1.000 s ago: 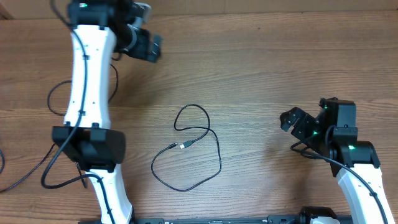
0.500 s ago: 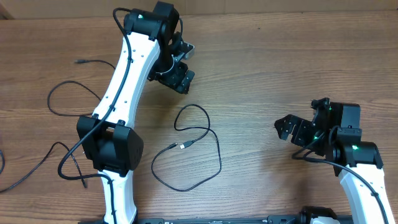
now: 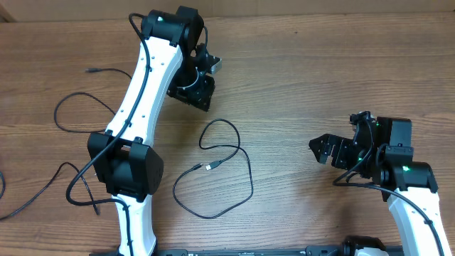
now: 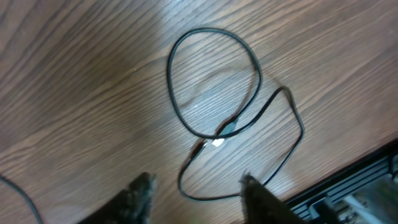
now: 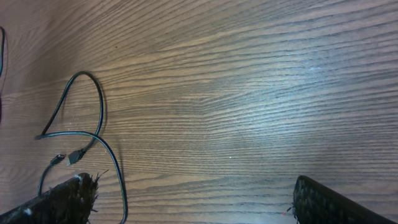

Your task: Untangle cables

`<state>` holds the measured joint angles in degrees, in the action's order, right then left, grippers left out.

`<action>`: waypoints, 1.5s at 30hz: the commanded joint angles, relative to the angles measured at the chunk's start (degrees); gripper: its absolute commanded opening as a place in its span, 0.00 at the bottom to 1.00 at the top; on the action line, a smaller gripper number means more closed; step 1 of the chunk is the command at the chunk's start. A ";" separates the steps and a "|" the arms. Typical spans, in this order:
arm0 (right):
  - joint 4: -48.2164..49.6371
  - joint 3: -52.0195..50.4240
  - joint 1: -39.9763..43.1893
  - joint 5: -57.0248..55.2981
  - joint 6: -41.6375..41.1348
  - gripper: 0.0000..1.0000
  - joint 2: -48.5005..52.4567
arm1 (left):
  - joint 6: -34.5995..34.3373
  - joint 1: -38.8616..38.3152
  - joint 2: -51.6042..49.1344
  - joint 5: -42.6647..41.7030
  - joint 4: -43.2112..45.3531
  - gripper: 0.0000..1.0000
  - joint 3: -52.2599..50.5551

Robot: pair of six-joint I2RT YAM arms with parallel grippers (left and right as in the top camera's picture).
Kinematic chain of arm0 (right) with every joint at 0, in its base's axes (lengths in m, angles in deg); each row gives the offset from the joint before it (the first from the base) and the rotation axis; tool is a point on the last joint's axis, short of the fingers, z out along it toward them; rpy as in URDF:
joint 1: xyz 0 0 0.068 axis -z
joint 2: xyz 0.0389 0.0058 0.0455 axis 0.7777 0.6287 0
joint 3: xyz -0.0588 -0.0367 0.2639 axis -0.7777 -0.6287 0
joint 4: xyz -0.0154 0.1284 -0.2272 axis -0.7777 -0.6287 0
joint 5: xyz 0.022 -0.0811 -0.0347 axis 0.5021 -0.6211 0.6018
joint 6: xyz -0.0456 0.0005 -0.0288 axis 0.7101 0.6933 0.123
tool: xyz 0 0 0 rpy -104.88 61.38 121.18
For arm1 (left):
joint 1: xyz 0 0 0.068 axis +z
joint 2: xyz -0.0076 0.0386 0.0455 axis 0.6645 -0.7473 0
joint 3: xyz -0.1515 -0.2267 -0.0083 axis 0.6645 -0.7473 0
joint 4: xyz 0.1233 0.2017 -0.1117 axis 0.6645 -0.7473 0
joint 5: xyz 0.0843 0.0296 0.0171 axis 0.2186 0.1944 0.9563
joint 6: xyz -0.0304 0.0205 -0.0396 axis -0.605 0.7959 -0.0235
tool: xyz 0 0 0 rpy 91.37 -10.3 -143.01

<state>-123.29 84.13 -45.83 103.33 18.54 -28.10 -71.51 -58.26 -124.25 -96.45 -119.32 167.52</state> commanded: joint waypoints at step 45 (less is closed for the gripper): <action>-0.48 0.02 0.11 -2.01 0.83 1.00 -0.20 | -2.73 -6.97 43.50 -7.80 56.76 1.00 -75.73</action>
<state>-124.07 84.04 -45.83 103.07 18.93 -28.10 -74.20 -62.83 -81.36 -103.88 -62.47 89.47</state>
